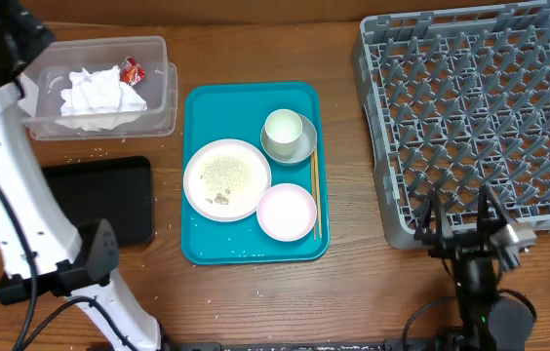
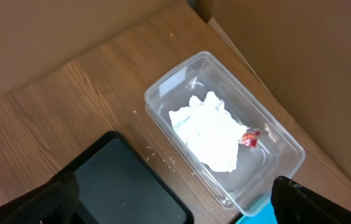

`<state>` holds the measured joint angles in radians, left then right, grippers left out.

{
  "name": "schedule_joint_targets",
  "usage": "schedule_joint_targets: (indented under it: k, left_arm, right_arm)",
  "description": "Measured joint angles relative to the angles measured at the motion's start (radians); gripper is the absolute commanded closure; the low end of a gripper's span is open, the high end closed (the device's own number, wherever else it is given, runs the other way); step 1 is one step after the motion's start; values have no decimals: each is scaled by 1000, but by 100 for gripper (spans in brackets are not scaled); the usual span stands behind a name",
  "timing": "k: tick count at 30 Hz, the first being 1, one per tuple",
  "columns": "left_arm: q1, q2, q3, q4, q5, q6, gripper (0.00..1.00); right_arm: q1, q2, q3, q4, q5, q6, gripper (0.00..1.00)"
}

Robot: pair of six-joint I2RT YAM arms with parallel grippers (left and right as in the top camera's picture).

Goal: Sort waste into correct bins and load items into the dishwasher
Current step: 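Drop the tissue into the clear bin and retract the left arm, then reach the right gripper to the small white cup and lift it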

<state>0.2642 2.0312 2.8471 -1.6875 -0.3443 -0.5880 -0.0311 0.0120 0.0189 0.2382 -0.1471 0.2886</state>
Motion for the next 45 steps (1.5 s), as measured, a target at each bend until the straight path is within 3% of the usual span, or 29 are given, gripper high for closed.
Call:
schedule_joint_targets:
  k: [5,8,9,14,19,25,35,39,45]
  left_arm:
    - [103,0,-1,0,96,6,0]
    - [121,0,-1,0,127,9,0]
    - [121,0,-1,0,132,12,0]
    - [121,0,-1,32,131,17,0]
    - [128,0,-1,103,131,18,0]
    - [163,0,-1,128,132,-16,0]
    - [215,0,-3,63,133,-38,0]
    - [215,0,-5,61,132,-38,0]
    - [215,0,-6,61,132,-38,0]
  right_arm:
    - [0,-1,-1,427,-105,168,0]
    - [0,-4,3,660,24,217,0]
    - [0,-4,12,658,74,225,0]
    - [0,45,193,455,177,243,0]
    - [0,259,539,253,9,72,0]
    - [0,637,1081,-338,-162,-79,0]
    - [25,1384,2066,-1182,-550,-156,0]
    - [88,1577,2207,-1209,-787,-152,0]
    - [180,1742,2214,-982,-978,11,0]
